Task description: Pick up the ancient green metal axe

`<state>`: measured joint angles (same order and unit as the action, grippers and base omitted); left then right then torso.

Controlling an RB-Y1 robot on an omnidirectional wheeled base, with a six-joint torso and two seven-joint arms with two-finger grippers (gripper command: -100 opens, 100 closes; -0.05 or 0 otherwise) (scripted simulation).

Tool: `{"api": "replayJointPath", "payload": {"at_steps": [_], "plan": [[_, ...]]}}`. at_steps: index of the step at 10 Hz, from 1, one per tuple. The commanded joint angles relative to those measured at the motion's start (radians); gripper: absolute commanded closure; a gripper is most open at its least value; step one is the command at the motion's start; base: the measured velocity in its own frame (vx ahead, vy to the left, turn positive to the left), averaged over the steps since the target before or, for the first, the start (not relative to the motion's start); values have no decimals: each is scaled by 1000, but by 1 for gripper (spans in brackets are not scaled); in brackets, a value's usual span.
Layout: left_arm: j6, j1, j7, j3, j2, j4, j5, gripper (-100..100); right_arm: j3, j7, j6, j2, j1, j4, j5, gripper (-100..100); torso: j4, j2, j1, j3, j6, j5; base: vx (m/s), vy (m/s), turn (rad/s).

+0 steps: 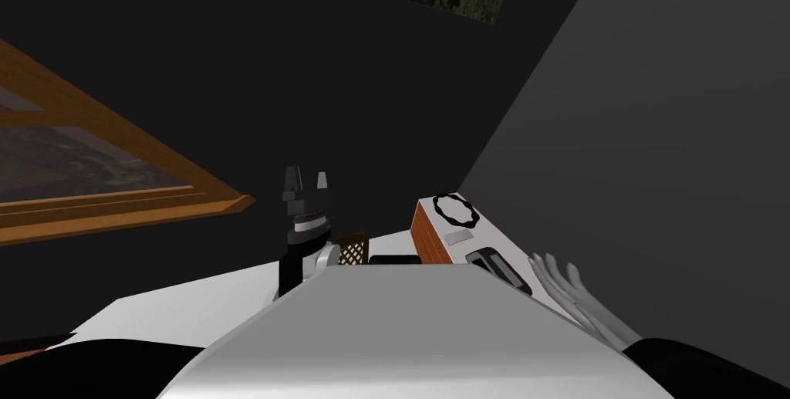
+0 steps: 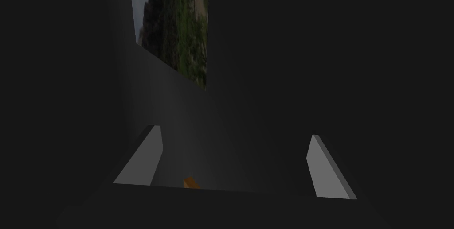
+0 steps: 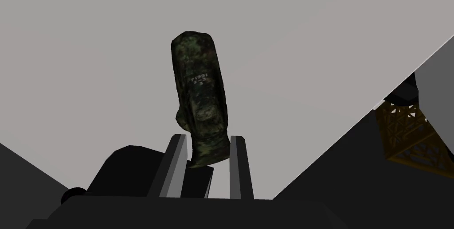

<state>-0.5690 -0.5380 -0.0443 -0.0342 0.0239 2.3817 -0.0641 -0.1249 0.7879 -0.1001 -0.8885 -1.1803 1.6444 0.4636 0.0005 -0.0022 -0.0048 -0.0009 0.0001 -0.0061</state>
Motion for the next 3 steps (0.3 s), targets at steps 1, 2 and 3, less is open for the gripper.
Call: {"api": "replayJointPath", "payload": {"at_steps": [1,2,3], "plan": [[0,0,0,0,0,0,0,0,14,2,0,-14,-30,30,-4,100,0,0,0,0,0,0,19,6,-57],[0,0,0,0,0,0,0,0,7,0,2,-12,-17,19,-3,100,0,0,0,0,0,0,7,3,-11],[0,0,0,0,0,0,0,0,8,0,2,-13,-19,21,-4,0,0,0,0,0,0,0,0,0,0]]}}
